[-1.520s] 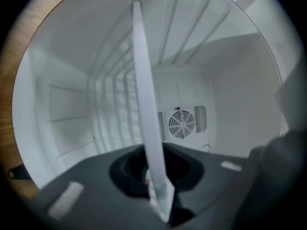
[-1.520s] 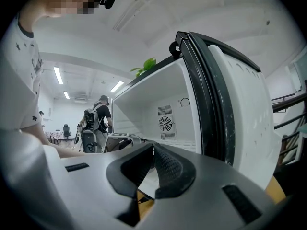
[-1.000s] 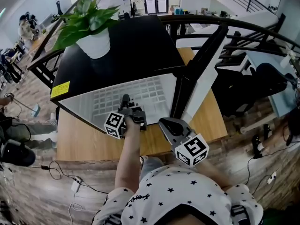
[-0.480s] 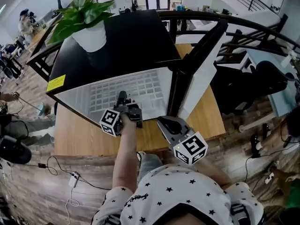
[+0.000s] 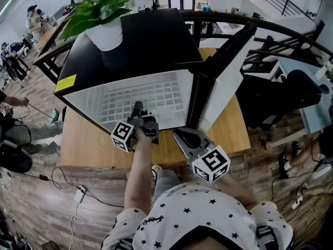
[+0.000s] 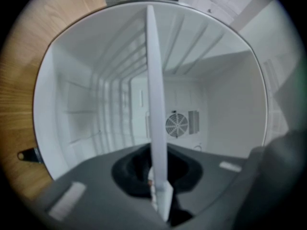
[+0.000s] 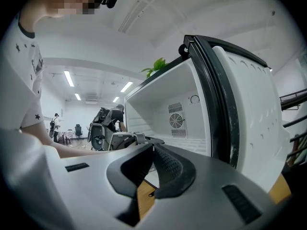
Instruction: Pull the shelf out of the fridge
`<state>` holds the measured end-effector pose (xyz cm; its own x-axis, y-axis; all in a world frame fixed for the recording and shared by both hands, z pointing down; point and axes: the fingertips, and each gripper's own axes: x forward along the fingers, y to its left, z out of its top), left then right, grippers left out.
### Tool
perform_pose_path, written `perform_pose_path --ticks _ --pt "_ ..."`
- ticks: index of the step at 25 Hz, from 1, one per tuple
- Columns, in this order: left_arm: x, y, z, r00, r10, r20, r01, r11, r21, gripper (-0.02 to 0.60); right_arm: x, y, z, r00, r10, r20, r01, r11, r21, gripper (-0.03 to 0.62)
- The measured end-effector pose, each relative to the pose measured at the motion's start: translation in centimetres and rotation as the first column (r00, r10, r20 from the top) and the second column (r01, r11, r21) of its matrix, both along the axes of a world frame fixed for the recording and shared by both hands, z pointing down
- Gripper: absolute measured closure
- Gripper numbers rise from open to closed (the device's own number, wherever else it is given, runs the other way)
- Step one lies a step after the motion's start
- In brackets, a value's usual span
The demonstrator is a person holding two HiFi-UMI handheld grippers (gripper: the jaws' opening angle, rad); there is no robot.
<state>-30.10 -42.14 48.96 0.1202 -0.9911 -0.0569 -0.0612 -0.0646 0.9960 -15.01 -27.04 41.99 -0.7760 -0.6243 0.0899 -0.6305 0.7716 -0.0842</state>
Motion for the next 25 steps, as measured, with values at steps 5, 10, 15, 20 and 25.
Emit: perform_pose_path --ticks 5,10,15,20,25 --pt "0.1 0.9 -0.1 1.000 0.004 -0.006 -0.004 1.000 0.005 0.548 -0.3 0.4 -0.1 1.000 -0.021 -0.001 0.021 1.000 -0.007 0.571" --pt "0.4 1.7 -0.2 1.000 0.012 -0.009 -0.012 1.000 0.006 0.548 -0.3 0.8 0.0 1.000 -0.030 -0.001 0.030 0.999 -0.014 0.571" --pt "0.5 2.4 -0.3 1.000 0.010 -0.011 -0.010 1.000 0.007 0.549 -0.2 1.0 -0.2 0.999 -0.037 -0.003 0.037 0.999 -0.016 0.571" --pt "0.4 2.7 0.0 1.000 0.008 -0.025 -0.008 1.000 -0.001 0.549 0.0 1.2 -0.1 0.999 -0.044 -0.005 0.044 0.999 -0.023 0.571" --pt "0.5 3.1 0.1 0.999 0.015 -0.036 -0.015 1.000 0.001 0.549 0.1 1.2 0.0 0.999 -0.050 -0.003 0.050 0.998 -0.028 0.571"
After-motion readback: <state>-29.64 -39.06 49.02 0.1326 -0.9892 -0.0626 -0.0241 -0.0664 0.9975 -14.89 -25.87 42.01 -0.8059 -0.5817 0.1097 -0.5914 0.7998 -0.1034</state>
